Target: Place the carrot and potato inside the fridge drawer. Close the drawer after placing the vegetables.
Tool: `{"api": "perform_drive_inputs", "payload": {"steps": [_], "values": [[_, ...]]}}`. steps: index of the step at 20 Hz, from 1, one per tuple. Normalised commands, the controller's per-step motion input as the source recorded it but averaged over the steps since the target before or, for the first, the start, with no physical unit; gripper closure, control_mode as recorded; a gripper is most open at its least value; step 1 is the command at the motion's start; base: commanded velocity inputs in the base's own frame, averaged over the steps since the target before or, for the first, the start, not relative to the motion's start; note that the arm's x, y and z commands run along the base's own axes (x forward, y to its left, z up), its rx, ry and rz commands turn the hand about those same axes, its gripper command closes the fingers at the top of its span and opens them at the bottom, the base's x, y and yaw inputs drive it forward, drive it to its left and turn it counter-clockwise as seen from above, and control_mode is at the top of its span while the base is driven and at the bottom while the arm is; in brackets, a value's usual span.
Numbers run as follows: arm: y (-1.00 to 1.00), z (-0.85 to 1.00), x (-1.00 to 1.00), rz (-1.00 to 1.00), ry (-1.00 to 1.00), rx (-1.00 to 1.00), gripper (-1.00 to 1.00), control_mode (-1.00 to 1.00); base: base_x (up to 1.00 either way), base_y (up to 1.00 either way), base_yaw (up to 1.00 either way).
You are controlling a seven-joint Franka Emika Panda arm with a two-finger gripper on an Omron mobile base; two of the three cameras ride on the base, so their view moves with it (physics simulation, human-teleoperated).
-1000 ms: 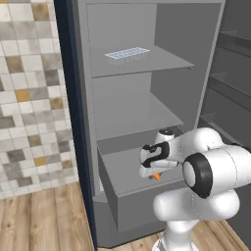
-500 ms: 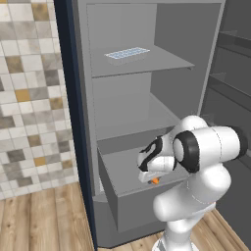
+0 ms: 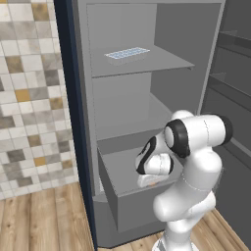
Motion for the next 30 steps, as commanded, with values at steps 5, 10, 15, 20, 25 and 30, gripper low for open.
{"api": "perform_drive_inputs", "payload": {"steps": [5, 10, 15, 20, 25, 30], "values": [[0.08, -0.23, 0.05, 0.0, 0.09, 0.0, -1.0, -1.0, 0.0, 0.0, 0.0], [0.08, -0.05, 0.1, 0.0, 0.02, 0.0, -1.0, -1.0, 0.0, 0.0, 0.0], [0.0, 0.14, 0.0, 0.0, 0.0, 0.0, -1.0, -1.0, 0.0, 0.0, 0.0], [0.0, 0.68, -0.02, 0.0, -0.12, -0.03, -1.0, -1.0, 0.0, 0.0, 0.0], [0.0, 0.99, 0.0, 0.0, -0.22, -0.06, -1.0, -1.0, 0.0, 0.0, 0.0], [0.0, 1.0, -0.25, 0.0, -0.24, -0.06, -1.0, -1.0, 0.0, 0.0, 0.0]]}}
